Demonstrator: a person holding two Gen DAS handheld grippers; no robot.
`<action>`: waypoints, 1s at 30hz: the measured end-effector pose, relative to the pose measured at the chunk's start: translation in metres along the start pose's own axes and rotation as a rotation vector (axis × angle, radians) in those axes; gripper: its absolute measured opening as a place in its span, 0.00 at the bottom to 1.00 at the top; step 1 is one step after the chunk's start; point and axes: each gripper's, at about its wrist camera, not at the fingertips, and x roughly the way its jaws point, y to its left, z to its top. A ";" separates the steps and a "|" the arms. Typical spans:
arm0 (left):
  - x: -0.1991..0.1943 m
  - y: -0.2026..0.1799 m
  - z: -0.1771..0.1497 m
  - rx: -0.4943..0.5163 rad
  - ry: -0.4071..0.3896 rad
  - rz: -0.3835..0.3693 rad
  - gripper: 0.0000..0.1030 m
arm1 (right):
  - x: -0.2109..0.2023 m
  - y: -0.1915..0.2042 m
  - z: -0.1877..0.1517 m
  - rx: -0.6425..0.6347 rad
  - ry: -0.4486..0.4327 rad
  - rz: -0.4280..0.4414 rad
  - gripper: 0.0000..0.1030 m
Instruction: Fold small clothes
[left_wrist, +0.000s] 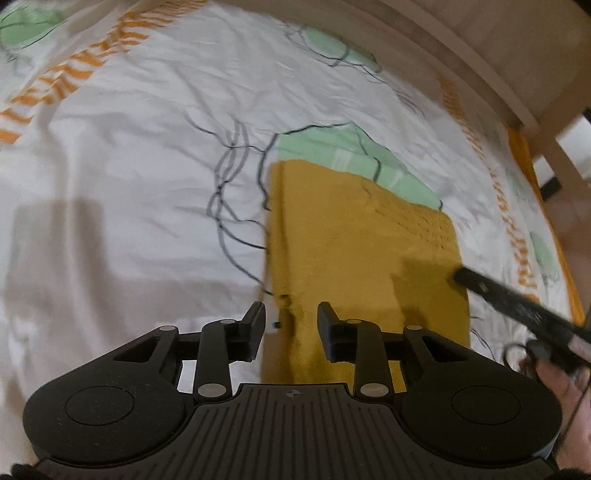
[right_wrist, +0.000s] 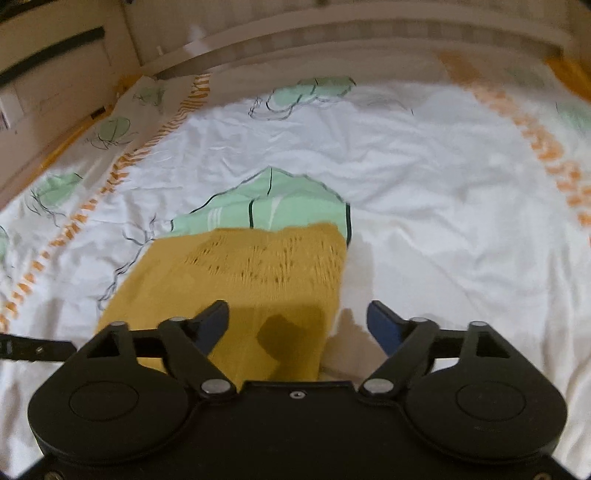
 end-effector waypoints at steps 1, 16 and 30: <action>-0.001 0.002 -0.002 -0.007 0.001 0.000 0.29 | -0.004 -0.003 -0.003 0.019 0.007 0.013 0.86; 0.027 -0.005 -0.030 -0.061 0.115 -0.083 0.31 | -0.027 -0.020 -0.027 0.153 0.065 0.101 0.98; 0.023 0.018 -0.027 -0.169 0.084 -0.056 0.35 | -0.010 -0.044 -0.034 0.261 0.084 0.162 0.98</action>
